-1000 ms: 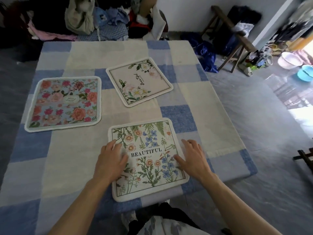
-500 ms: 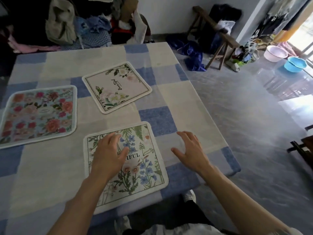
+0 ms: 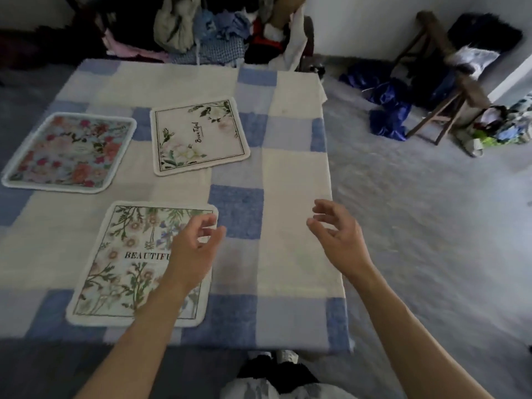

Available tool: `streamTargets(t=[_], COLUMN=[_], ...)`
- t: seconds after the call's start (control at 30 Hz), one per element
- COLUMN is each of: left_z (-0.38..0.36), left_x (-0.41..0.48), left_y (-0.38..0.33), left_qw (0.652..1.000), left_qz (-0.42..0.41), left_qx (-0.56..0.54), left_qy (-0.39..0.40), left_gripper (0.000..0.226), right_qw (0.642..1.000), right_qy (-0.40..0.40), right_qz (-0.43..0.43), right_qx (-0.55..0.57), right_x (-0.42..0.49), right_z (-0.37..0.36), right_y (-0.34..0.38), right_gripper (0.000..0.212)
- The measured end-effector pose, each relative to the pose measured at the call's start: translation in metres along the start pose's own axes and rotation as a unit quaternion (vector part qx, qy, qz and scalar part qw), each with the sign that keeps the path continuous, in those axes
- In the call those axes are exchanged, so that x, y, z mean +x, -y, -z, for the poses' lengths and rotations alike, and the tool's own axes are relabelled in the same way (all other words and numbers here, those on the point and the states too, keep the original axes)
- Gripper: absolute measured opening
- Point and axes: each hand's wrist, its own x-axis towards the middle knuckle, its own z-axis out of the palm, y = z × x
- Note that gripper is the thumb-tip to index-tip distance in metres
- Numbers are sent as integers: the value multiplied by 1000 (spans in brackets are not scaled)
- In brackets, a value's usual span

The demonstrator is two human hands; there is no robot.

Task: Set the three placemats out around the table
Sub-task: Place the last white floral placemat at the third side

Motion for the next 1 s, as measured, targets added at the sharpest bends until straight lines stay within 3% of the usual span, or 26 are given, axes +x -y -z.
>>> streamTargets(t=[0.23,0.33,0.5,0.67,0.8,1.0], left_z=[-40,-60,-94,-161,-233,-290], left_x=[37,33,34,36,33,44], left_y=[-24,-39,-68,-111,-150,-196], left_qw=[986,983,984,968,947,931], left_qz=[8,26,38,57,85,112], left_qx=[-150,-160,-143,-171,-216,-226], left_qy=[-71,-88,-100,-177,-221,-262], left_gripper=[17,10,22,26,9,7], right_qw=[999,996,991,977,966,962], right_qy=[29,40,72,119,183,203], right_qz=[-44,-53,-28,-6,7,39], right_qx=[12,57,111,176,181,176], right_x=[36,51,84,130,172,229], right_z=[25,42,83,143,209,280], right_y=[-3,-6,-23,-51,-64,-61], right_gripper=[31,30,31,20,18,17])
